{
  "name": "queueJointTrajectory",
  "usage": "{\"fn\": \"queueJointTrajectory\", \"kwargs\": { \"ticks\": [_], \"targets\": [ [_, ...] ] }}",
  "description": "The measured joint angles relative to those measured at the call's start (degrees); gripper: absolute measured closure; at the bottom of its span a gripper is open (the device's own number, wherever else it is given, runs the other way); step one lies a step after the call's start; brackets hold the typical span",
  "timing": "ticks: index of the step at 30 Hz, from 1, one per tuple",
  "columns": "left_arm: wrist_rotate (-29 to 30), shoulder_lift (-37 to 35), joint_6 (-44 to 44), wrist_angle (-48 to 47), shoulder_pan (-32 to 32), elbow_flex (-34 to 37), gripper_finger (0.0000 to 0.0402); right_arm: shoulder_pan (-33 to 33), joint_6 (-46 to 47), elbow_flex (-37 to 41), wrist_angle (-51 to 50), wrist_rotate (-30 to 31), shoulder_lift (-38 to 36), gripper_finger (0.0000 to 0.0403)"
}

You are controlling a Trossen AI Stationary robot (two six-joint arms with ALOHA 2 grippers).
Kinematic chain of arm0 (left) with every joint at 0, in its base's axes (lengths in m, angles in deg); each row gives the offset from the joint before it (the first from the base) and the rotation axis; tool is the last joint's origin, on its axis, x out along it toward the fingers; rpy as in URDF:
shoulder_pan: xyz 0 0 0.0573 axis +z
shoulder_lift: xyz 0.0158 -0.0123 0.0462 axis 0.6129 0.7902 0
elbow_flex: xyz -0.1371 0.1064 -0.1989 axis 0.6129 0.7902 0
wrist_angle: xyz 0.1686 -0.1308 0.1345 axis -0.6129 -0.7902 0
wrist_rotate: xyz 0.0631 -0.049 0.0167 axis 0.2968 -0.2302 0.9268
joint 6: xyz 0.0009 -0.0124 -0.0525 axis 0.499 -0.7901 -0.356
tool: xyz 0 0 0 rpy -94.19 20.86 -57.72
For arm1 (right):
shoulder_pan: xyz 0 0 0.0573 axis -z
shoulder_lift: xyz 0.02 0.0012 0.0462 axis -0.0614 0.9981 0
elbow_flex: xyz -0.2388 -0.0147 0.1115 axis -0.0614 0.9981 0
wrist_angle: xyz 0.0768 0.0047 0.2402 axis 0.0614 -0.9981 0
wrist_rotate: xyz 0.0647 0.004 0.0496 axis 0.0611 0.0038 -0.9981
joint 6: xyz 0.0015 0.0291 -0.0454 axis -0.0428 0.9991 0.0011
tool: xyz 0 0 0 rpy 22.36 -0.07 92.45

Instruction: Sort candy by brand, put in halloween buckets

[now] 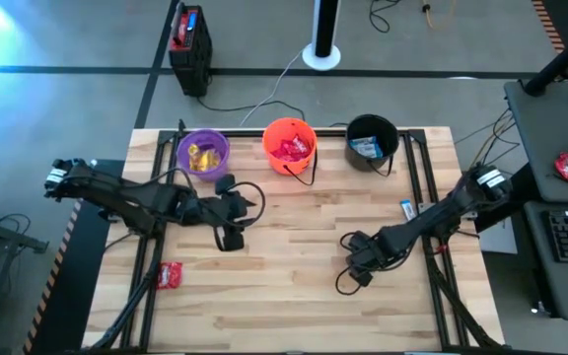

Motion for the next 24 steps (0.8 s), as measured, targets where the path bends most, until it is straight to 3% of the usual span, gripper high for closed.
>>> {"fn": "queueJointTrajectory", "kwargs": {
  "ticks": [8, 13, 16, 21, 24],
  "targets": [
    [-1.3, -0.1, 0.0, 19.3, -4.1, 10.4, 0.0249, 1.1, -12.3, -3.2, 8.0, 19.5, -7.5, 0.0389],
    [-3.6, -0.1, 0.3, 36.0, -4.8, 19.0, 0.0249, 2.3, -30.3, -3.0, 25.6, 34.8, -9.6, 0.0390],
    [-3.6, 0.2, 0.3, 46.3, -4.8, 23.3, 0.0249, 3.6, -42.8, -2.6, 36.8, 39.7, -8.8, 0.0390],
    [-3.5, 1.8, -0.2, 61.0, -4.8, 27.8, 0.0249, 5.3, -64.3, -2.5, 57.2, 51.4, -4.7, 0.0390],
    [0.1, 2.8, -1.7, 64.1, -4.8, 28.3, 0.0248, 5.4, -80.3, -2.5, 72.1, 56.7, -0.4, 0.0390]
  ]
}}
